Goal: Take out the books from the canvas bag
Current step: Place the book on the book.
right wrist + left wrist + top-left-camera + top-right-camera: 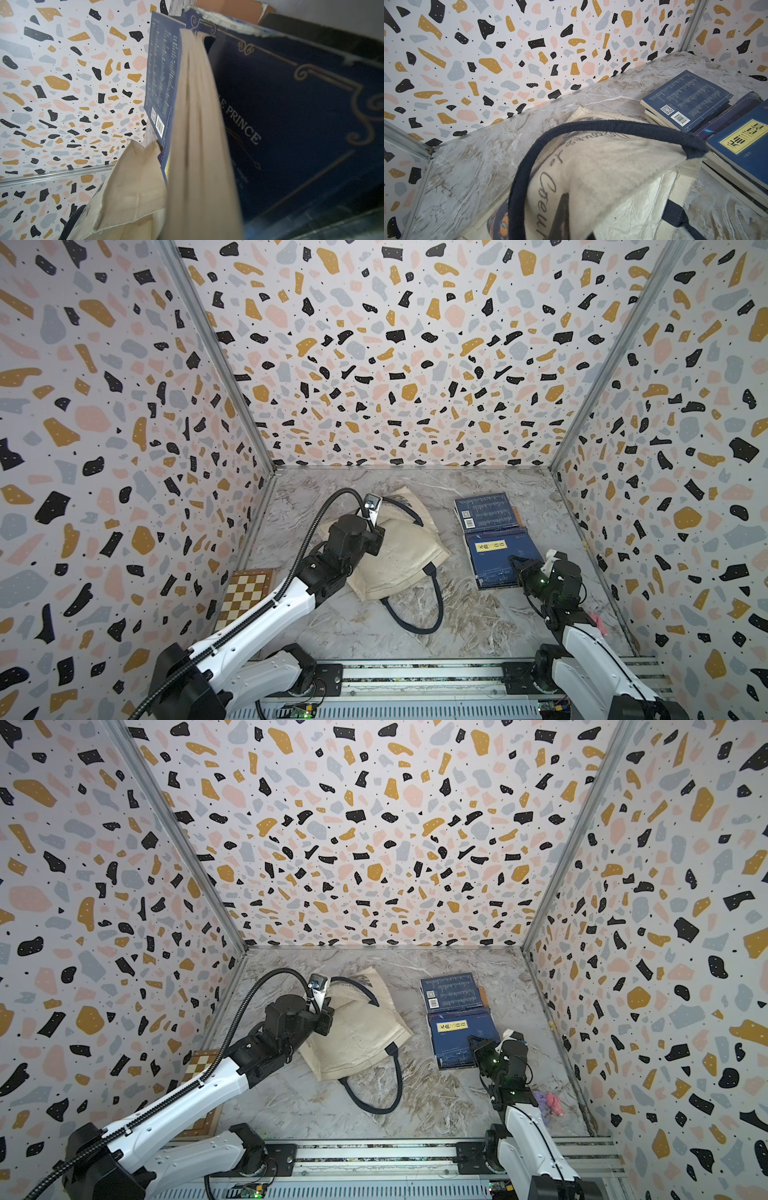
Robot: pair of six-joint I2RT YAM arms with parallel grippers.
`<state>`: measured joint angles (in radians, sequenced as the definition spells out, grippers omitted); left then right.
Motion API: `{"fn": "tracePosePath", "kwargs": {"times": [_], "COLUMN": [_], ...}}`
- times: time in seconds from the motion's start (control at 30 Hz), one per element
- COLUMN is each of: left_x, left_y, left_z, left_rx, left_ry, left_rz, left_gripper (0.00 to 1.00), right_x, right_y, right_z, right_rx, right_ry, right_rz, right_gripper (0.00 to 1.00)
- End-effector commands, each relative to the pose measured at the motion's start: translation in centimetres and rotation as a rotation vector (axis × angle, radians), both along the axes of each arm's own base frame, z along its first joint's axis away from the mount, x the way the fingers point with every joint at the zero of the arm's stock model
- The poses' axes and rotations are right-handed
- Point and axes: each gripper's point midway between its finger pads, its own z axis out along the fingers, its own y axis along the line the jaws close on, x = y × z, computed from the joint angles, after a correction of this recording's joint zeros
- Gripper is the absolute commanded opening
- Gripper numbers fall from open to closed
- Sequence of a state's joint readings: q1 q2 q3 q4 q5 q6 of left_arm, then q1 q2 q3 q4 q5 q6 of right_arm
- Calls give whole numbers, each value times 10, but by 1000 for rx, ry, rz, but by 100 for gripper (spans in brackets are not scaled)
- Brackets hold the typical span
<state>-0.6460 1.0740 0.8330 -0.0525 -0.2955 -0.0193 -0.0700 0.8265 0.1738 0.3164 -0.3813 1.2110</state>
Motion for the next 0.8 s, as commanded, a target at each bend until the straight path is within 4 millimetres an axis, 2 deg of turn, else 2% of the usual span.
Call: {"fn": "tracePosePath", "kwargs": {"times": [0.0, 0.13, 0.37, 0.43, 0.7, 0.77], "left_x": [4, 4, 4, 4, 4, 4], "left_y": [-1, -2, -2, -2, -3, -3], "left_z": [21, 20, 20, 20, 19, 19], "left_rx": [-41, -39, -37, -37, -35, -34], "left_ry": [-39, -33, -33, -34, -31, -29], "left_rz": [4, 3, 4, 4, 0, -2], "left_gripper": [0, 0, 0, 0, 0, 0], "right_x": [12, 15, 19, 18, 8, 6], "right_y": [-4, -1, 4, 2, 3, 3], "right_z": [16, 10, 5, 5, -6, -6], "right_rx": [-17, -23, -33, -46, -66, -71], "right_ry": [-44, -9, 28, 35, 100, 104], "right_rz": [-11, 19, 68, 64, 88, 100], "right_gripper": [0, 1, 12, 17, 48, 53]}}
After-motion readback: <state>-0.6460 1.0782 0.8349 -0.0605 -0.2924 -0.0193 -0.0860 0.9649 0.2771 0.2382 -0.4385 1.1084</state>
